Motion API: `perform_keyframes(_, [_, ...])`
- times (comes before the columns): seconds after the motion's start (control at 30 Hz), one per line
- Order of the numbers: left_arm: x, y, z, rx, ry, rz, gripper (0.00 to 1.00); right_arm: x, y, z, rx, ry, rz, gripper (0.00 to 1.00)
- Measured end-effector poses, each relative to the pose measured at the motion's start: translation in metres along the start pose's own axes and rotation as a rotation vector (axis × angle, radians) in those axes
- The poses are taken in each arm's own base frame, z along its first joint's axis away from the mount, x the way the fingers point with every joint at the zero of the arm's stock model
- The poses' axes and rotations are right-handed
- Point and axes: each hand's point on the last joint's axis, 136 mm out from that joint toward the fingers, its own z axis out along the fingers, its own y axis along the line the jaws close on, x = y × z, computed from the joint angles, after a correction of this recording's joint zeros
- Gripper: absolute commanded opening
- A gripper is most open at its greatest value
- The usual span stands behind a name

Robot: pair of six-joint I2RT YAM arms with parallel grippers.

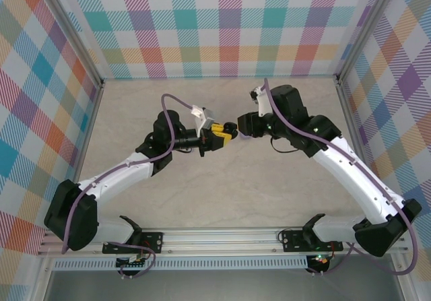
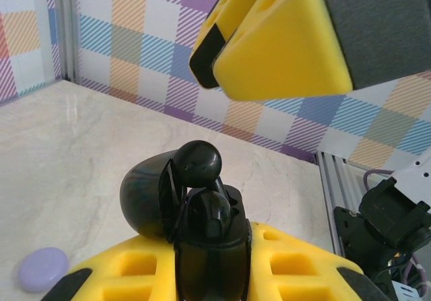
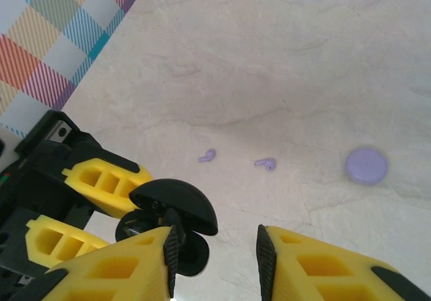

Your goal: Insert the wireless bluetooth earbuds into the charging case

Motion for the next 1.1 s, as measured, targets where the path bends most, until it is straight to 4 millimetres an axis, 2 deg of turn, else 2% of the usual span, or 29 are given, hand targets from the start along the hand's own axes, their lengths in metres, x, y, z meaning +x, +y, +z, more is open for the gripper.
perform_keyframes(0.33, [0.005, 0.000, -0.002, -0.008, 0.023, 0.025, 0.00, -0.009, 0.010, -0.002, -0.036, 0.013, -0.040, 0.36])
perform_keyframes(0.47, [0.004, 0.000, -0.002, -0.012, 0.021, 0.033, 0.00, -0.015, 0.013, 0.002, -0.044, 0.028, -0.049, 0.33])
perform_keyframes(0.73, [-0.003, -0.002, -0.004, -0.016, 0.010, 0.055, 0.00, -0.001, 0.013, 0.020, -0.057, 0.126, -0.055, 0.28])
perform_keyframes(1.1, [-0.003, -0.001, -0.004, -0.020, 0.019, 0.054, 0.00, 0.001, 0.020, 0.020, -0.094, 0.152, -0.053, 0.28])
